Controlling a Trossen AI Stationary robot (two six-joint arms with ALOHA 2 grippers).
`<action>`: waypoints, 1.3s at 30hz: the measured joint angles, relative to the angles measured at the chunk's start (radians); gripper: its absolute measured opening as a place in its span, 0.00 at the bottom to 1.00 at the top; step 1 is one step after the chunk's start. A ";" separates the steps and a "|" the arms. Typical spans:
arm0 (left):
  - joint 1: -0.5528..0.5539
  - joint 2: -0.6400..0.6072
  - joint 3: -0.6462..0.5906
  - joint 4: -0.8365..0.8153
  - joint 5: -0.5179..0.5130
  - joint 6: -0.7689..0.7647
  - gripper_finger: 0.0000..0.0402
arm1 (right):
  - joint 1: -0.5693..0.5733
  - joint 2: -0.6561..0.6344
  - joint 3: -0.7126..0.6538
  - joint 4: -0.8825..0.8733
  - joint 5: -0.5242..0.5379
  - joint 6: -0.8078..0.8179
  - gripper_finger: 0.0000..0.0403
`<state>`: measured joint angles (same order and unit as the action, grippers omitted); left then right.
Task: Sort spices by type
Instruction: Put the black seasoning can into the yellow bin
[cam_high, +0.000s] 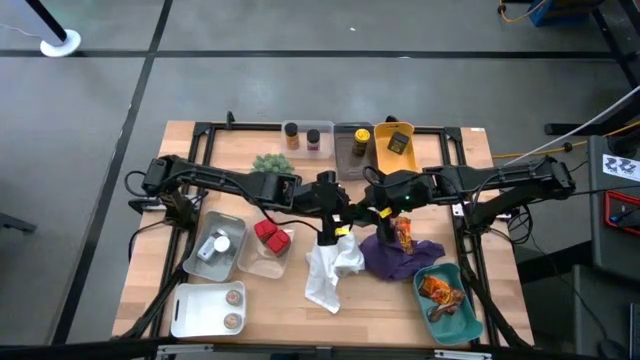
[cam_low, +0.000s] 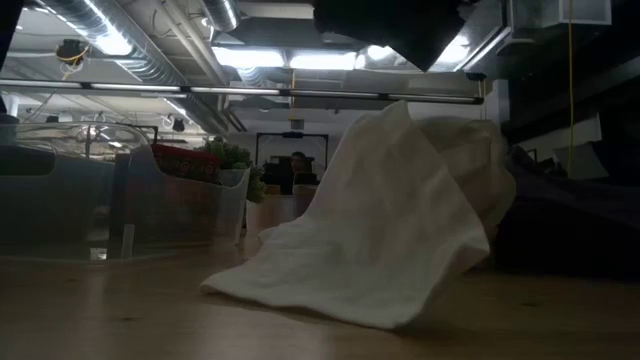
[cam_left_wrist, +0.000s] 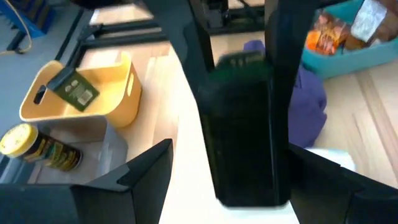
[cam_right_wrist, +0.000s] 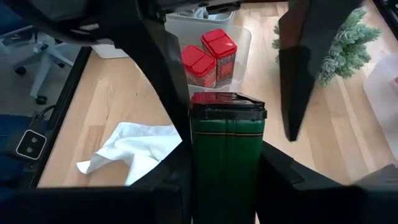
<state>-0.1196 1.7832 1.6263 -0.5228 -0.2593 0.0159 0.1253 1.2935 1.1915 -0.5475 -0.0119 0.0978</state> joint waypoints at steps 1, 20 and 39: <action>0.000 0.000 0.001 -0.020 0.000 -0.002 0.66 | 0.000 0.000 0.000 0.003 -0.002 0.000 0.28; -0.011 0.001 0.001 -0.112 -0.130 -0.092 0.66 | 0.000 -0.002 0.000 0.006 -0.057 0.001 0.28; -0.018 -0.008 0.024 -0.087 -0.128 -0.194 0.66 | 0.001 -0.007 0.003 0.000 -0.060 0.001 0.28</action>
<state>-0.1379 1.7748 1.6505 -0.6098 -0.3870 -0.1785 0.1265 1.2869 1.1942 -0.5477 -0.0719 0.0986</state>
